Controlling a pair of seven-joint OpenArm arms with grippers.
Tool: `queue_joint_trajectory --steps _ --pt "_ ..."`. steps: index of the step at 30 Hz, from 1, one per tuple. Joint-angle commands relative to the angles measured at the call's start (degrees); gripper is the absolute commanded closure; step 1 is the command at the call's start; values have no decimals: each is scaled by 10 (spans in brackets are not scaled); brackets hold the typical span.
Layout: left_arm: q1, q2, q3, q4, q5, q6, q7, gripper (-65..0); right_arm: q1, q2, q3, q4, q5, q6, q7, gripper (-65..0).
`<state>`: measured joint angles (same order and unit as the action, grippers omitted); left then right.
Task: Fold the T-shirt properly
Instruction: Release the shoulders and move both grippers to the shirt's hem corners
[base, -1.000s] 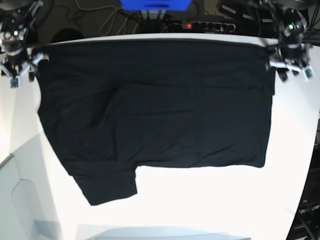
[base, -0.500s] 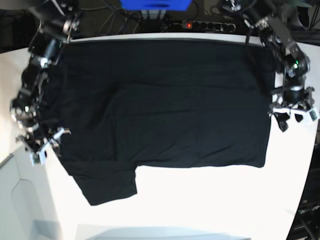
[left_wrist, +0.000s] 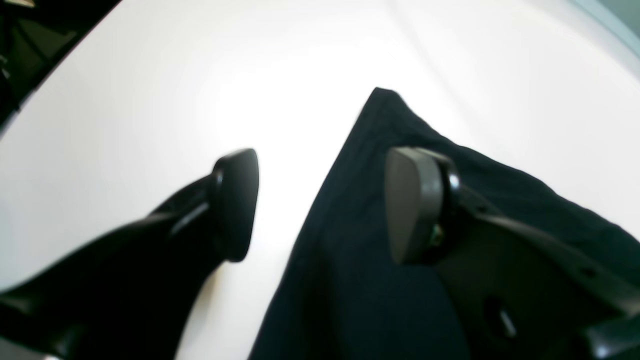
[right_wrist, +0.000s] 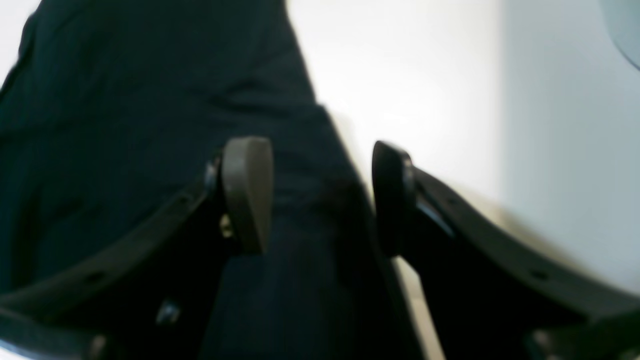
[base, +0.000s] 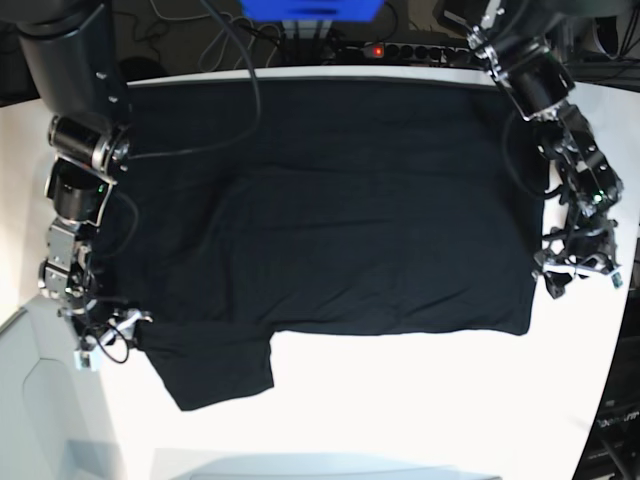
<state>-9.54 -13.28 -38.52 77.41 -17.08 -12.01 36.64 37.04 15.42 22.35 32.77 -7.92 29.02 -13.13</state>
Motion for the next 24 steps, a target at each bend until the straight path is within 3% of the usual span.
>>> queue_joint_trajectory --steps 1,13,18,21,24 --pt "-24 -12 0 -2 -4 0 -13 -388 20 13 1 4 6 -14 23 -326" --pt "-107 -48 2 -141 -4 -3 -31 -388 16 12 0 -99 3 -34 95 -326" --pt "-127 -85 97 -212 -4 1 -101 -388 12 12 0 -106 3 -34 98 -316" --pt "-146 -92 147 -266 -4 1 -150 -387 8 12 -15 -105 3 -34 98 -253" --pt "-172 -92 166 -339 -4 1 -187 -387 7 12 -60 -106 3 -34 98 -133"
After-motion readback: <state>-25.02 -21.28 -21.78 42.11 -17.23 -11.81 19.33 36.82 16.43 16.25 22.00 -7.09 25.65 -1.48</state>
